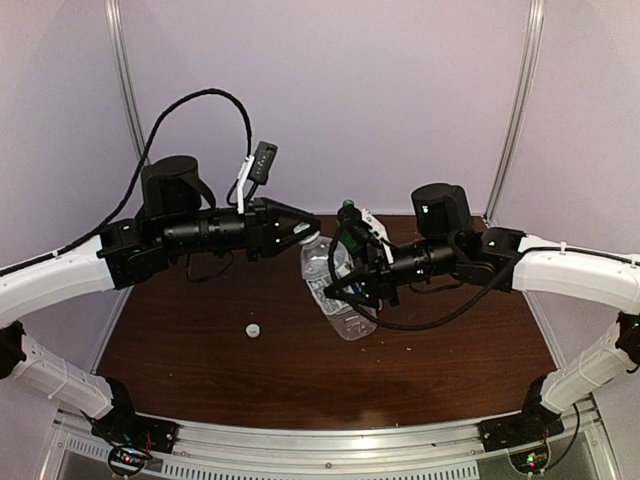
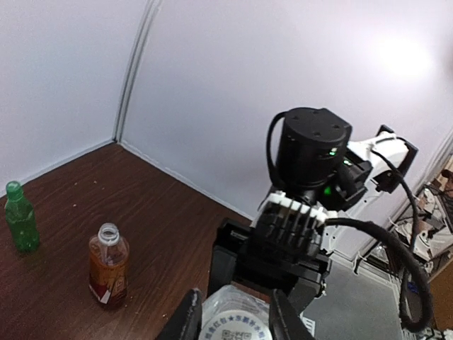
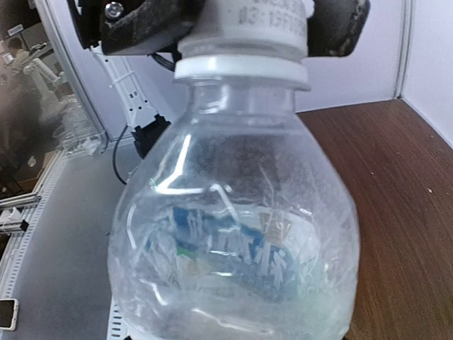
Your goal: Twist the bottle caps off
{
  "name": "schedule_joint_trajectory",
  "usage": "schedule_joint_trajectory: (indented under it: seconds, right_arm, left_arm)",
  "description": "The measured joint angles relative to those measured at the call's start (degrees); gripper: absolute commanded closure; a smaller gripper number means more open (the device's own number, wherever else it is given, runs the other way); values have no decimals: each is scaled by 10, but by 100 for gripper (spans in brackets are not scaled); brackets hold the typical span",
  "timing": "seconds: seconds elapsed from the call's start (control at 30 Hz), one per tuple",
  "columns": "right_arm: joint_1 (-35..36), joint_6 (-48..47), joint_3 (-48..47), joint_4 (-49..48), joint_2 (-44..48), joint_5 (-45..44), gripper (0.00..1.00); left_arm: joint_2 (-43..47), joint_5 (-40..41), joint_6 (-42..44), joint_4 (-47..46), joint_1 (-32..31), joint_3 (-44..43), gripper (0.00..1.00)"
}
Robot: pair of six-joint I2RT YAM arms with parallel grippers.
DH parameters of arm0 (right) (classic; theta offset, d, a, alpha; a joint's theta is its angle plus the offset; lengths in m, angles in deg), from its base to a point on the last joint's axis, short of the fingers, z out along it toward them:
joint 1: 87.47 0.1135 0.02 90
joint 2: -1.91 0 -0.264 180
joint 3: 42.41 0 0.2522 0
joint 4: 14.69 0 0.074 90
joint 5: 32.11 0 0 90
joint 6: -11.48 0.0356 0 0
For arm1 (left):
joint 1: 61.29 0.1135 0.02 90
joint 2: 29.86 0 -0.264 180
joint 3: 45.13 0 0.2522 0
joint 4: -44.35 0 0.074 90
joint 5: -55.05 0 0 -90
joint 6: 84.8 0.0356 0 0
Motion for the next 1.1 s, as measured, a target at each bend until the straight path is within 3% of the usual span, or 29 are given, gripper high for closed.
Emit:
schedule_joint_trajectory:
  seconds: [0.13,0.27,0.43,0.63,1.1]
  right_arm:
    - [5,-8,0,15,-2,-79,61]
    - [6,-11,0,23,-3,-112,60]
    - [4,-13,0,23,-3,-117,60]
    - [3,-23,5,16,1,-77,56]
    - [3,-19,18,-33,7,145,55]
  left_arm:
    - [-5,92,-59,26,-9,-1,80]
    - [-17,122,-86,29,-12,-5,66]
    - [-21,120,-83,26,-12,-5,45]
    - [-18,61,-40,26,-2,-5,24]
    - [35,-198,55,-56,24,11,20]
